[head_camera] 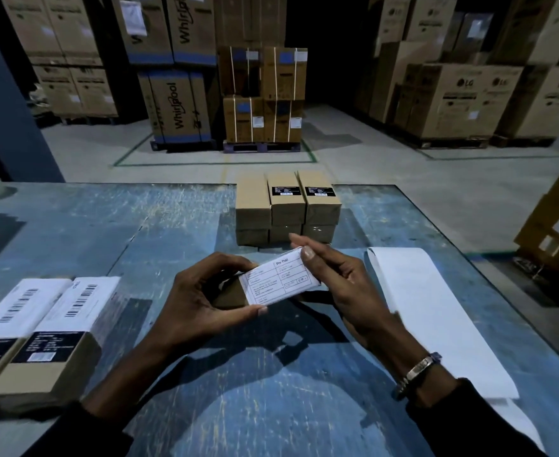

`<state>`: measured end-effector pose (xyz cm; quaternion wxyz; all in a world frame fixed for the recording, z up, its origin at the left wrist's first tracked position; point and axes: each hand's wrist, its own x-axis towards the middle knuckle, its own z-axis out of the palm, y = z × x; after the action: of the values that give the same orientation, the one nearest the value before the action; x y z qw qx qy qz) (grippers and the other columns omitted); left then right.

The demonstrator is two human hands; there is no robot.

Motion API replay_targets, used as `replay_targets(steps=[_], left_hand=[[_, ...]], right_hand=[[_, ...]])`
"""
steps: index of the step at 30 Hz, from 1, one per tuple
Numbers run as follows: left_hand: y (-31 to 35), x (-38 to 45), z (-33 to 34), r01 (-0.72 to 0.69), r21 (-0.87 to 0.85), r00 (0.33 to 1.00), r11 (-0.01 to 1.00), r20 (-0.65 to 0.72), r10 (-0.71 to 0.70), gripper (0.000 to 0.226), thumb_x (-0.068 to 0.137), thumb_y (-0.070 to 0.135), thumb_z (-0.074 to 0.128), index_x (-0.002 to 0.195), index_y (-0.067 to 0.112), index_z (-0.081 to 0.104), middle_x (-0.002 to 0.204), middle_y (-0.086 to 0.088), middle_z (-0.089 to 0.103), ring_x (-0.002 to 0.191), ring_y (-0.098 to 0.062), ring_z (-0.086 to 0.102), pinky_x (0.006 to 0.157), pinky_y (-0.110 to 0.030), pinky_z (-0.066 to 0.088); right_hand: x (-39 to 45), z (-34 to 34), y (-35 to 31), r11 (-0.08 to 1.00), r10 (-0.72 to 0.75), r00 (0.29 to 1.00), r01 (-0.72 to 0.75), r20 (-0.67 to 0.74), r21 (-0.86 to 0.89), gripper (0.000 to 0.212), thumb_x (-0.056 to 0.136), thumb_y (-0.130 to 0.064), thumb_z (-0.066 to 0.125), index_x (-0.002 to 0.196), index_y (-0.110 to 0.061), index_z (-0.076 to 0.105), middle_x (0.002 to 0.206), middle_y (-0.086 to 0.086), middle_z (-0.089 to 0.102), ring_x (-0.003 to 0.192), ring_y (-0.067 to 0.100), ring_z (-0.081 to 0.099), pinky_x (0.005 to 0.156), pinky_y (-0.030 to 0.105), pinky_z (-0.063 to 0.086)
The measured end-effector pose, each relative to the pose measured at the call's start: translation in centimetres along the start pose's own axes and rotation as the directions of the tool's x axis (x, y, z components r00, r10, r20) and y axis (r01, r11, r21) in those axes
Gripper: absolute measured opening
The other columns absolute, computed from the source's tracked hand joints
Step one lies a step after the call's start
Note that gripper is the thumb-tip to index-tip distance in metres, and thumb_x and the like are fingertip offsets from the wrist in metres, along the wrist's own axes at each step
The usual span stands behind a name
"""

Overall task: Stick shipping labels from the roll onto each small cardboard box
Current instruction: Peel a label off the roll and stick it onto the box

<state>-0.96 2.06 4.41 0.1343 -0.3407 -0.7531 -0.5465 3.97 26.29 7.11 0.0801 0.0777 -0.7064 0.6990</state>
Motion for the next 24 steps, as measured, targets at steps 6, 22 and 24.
replay_targets(steps=[6, 22, 24], left_hand=[[-0.1, 0.0, 0.2, 0.005, -0.012, 1.000, 1.000, 0.008, -0.005, 0.057, 0.069, 0.015, 0.101, 0.116, 0.013, 0.071, 0.121, 0.001, 0.076, 0.118, -0.022, 0.073, 0.097, -0.047, 0.063], [0.1, 0.0, 0.4, -0.062, 0.028, 0.997, 0.998, 0.051, 0.060, 0.056, 0.070, 0.020, 0.101, 0.118, 0.012, 0.073, 0.122, 0.001, 0.074, 0.118, -0.023, 0.072, 0.095, -0.044, 0.063], [0.1, 0.0, 0.5, -0.080, 0.044, 0.995, 0.996, 0.067, 0.077, 0.056, 0.071, 0.018, 0.102, 0.118, 0.012, 0.073, 0.123, 0.001, 0.073, 0.119, -0.024, 0.072, 0.094, -0.043, 0.064]], right_hand=[[0.0, 0.6, -0.1, 0.999, 0.021, 0.997, -0.023, -0.073, -0.022, 0.036, 0.095, -0.062, 0.055, 0.116, -0.046, 0.080, 0.119, -0.007, 0.080, 0.121, 0.008, 0.070, 0.115, 0.055, 0.050], [0.0, -0.1, -0.5, 0.970, 0.214, 0.969, -0.195, -0.127, 0.145, 0.034, 0.090, -0.046, 0.076, 0.105, -0.018, 0.085, 0.107, 0.023, 0.078, 0.098, 0.030, 0.070, 0.082, 0.045, 0.050], [0.0, -0.5, -0.5, 0.942, 0.299, 0.950, -0.278, -0.092, 0.188, 0.024, 0.098, -0.033, 0.069, 0.109, -0.021, 0.085, 0.112, 0.019, 0.079, 0.095, 0.022, 0.068, 0.070, 0.036, 0.044]])
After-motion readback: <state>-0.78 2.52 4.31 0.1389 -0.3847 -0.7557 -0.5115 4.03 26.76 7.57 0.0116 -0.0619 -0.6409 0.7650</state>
